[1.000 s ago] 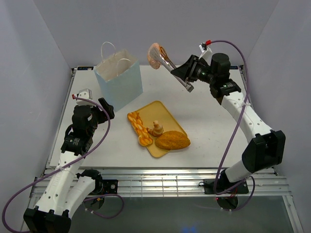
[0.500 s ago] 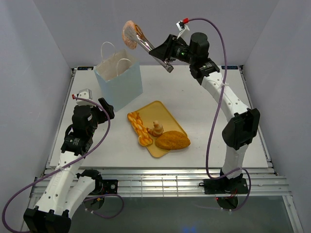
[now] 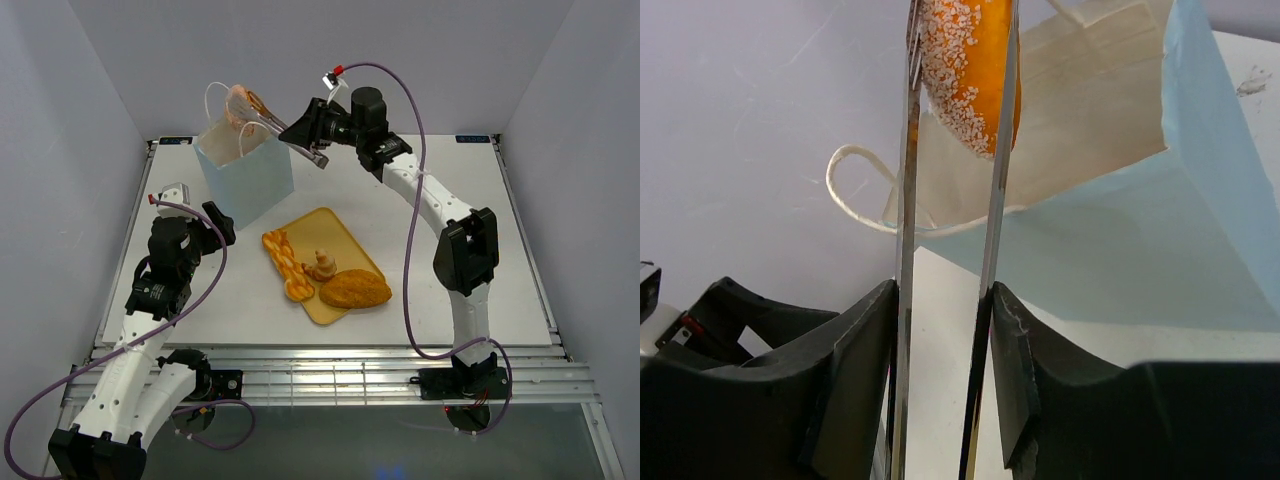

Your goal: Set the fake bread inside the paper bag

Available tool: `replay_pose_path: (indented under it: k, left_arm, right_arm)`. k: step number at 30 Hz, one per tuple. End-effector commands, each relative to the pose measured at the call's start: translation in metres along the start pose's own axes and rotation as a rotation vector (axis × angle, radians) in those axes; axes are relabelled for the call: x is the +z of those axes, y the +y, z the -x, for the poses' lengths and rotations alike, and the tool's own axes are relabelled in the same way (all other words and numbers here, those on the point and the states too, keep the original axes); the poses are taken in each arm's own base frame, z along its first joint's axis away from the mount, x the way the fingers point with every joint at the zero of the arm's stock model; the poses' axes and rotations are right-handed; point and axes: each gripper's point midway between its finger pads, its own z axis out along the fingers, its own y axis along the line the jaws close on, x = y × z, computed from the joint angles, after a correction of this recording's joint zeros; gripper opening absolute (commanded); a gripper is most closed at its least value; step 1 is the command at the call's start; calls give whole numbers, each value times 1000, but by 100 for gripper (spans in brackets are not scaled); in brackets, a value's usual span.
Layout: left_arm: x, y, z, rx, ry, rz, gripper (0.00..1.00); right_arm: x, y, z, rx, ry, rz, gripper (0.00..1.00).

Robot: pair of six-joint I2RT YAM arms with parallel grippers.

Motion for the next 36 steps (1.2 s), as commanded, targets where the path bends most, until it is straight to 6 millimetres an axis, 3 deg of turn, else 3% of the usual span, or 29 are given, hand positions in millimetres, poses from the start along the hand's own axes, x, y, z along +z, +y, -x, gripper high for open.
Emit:
replay_pose_path:
  k: [1, 14, 20, 28, 36]
  left_arm:
    - [-2, -4, 5, 8, -14, -19, 94]
    - [-2, -3, 4, 10, -15, -13, 94]
    - [-1, -1, 4, 12, -15, -6, 94]
    - [1, 4, 3, 17, -12, 21, 94]
    - [0, 6, 4, 18, -20, 36, 94]
  right_arm:
    - [-1, 30, 15, -91, -45, 74, 46]
    - [-12, 28, 8, -96, -30, 36, 60]
    - [-17, 38, 23, -114, -39, 42, 61]
    - [-42, 66, 58, -148, -92, 68, 59]
    - [-83, 65, 72, -140, -142, -10, 58]
